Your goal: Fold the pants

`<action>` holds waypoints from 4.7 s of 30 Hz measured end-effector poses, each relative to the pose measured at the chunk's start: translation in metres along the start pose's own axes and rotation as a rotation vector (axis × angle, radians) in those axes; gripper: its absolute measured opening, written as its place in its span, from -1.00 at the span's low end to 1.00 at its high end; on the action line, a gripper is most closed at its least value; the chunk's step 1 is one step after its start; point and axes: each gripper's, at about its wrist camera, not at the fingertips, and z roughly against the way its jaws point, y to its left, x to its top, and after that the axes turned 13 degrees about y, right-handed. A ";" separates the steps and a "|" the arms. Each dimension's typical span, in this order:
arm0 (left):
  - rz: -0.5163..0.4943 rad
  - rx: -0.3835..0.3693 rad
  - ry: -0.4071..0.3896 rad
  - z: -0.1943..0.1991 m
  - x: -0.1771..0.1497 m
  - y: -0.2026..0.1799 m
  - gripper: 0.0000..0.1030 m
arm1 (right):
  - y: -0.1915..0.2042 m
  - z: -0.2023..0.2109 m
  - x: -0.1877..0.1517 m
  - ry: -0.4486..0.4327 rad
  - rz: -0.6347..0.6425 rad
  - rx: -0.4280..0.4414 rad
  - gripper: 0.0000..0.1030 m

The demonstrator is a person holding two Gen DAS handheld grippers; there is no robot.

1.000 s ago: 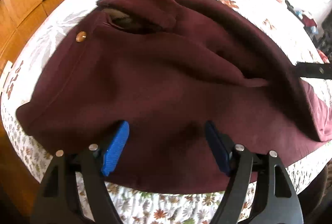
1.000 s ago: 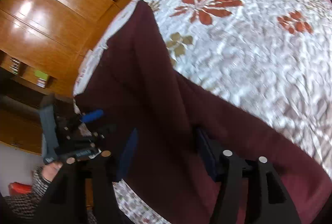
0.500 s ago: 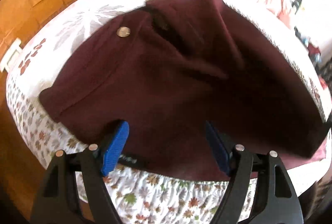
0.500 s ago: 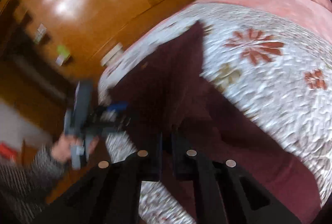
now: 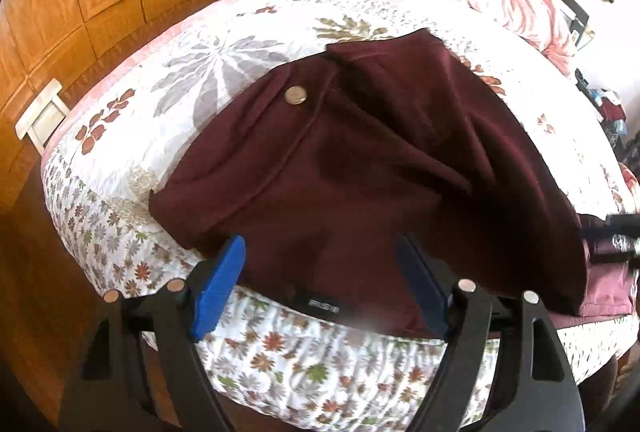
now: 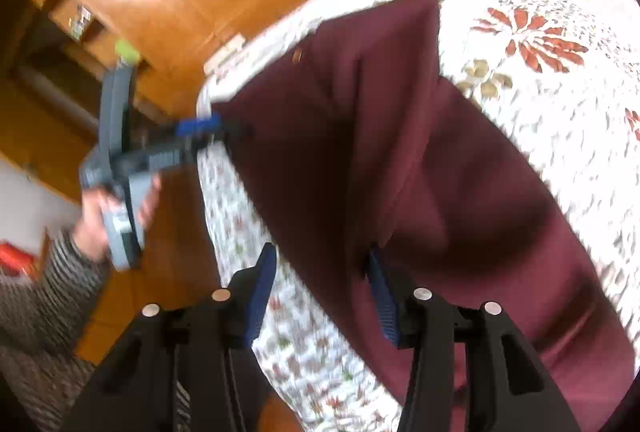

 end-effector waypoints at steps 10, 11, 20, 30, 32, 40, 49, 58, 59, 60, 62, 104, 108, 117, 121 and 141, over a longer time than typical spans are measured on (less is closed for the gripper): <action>0.036 -0.066 0.066 -0.025 0.025 0.023 0.54 | -0.084 0.001 0.110 -0.055 -0.326 0.182 -0.06; 0.040 -0.074 0.073 -0.027 0.027 0.026 0.54 | -0.088 -0.005 0.120 -0.050 -0.334 0.194 -0.05; 0.031 -0.116 0.086 -0.041 0.030 0.035 0.54 | -0.101 -0.042 0.160 -0.025 -0.376 0.205 -0.80; 0.104 -0.160 0.009 -0.003 0.009 0.059 0.41 | 0.020 -0.010 0.149 -0.134 0.043 0.272 -0.80; 0.119 -0.143 -0.020 0.007 0.004 0.064 0.41 | 0.055 -0.025 0.141 -0.088 0.142 0.240 -0.81; 0.188 -0.187 -0.036 0.021 -0.004 0.087 0.42 | 0.097 -0.126 0.104 0.133 0.243 0.123 -0.80; 0.096 -0.195 -0.114 0.043 0.023 0.037 0.42 | 0.063 -0.120 0.097 0.128 0.071 0.207 -0.30; -0.096 -0.116 0.066 -0.031 0.049 -0.042 0.40 | -0.024 0.051 -0.057 -0.175 -0.175 0.006 -0.28; -0.094 -0.088 0.123 -0.047 0.047 -0.042 0.39 | -0.035 0.065 -0.085 -0.189 -0.231 -0.012 -0.28; -0.103 -0.079 0.104 -0.057 0.044 -0.043 0.43 | -0.042 0.071 -0.103 -0.198 -0.272 -0.015 -0.28; -0.113 -0.057 0.080 -0.052 0.040 -0.048 0.45 | -0.055 0.079 -0.149 -0.210 -0.357 -0.045 -0.28; -0.196 -0.203 0.103 -0.039 0.020 -0.132 0.70 | -0.006 -0.046 -0.115 -0.050 -0.095 -0.164 -0.82; -0.320 -0.040 0.113 -0.064 0.009 -0.155 0.70 | -0.015 -0.009 -0.140 -0.133 -0.165 -0.121 -0.63; -0.293 -0.290 0.129 -0.032 0.000 -0.215 0.70 | -0.112 0.112 -0.297 -0.366 -0.643 -0.126 -0.56; -0.347 -0.355 0.133 -0.030 -0.015 -0.267 0.70 | -0.146 0.125 -0.359 -0.461 -0.808 0.066 -0.56; -0.426 -0.304 0.224 -0.072 -0.037 -0.315 0.73 | -0.200 0.090 -0.375 -0.635 -1.012 0.286 -1.00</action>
